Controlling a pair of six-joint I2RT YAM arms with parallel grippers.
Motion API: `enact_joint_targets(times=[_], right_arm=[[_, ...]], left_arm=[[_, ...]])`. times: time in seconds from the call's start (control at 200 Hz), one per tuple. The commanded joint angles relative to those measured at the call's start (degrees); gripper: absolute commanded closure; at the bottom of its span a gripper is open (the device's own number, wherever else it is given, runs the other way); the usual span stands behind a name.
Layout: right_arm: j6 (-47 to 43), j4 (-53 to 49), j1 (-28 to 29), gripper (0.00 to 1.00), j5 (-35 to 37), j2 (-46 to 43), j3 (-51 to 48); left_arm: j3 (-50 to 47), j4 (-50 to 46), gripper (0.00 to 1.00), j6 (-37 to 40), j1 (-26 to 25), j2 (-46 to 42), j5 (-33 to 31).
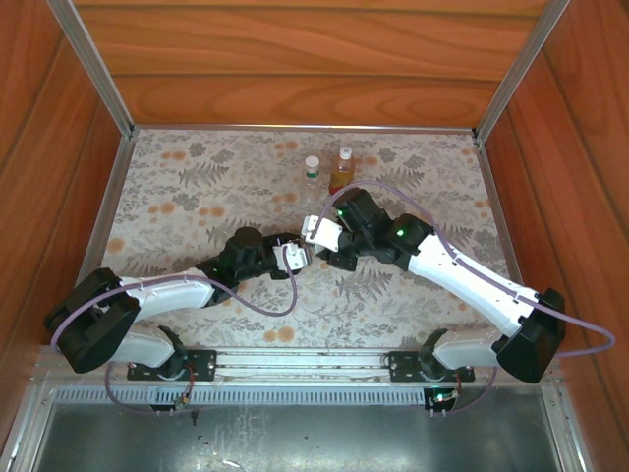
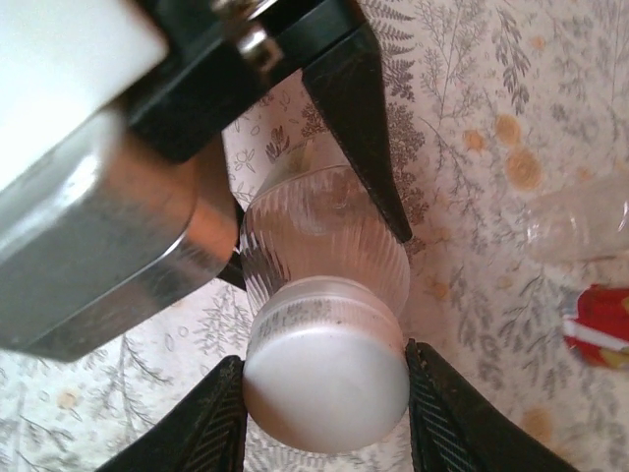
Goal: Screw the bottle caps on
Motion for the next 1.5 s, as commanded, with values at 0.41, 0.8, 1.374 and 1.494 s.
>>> enact_joint_targets(times=[0.41, 0.8, 1.374, 1.494], right_arm=[[10.27, 9.90, -2.00, 0.35, -2.68, -7.71, -4.77], [30.62, 47.57, -5.13, 0.28, -14.61, -18.77, -24.48], [32.27, 47.80, -5.26, 0.72, -14.66, -11.43, -21.23], [30.32, 45.96, -5.55, 0.72, -8.19, -11.33, -21.19]], left_arm=[[-0.60, 1.35, 0.46, -10.22, 1.40, -3.35, 2.11], [1.58, 1.31, 0.46, -28.21, 4.89, -7.35, 13.16], [1.70, 1.40, 0.40, -26.81, 4.92, -6.36, 14.02], [0.24, 1.36, 0.16, -27.28, 4.86, -7.31, 12.84]])
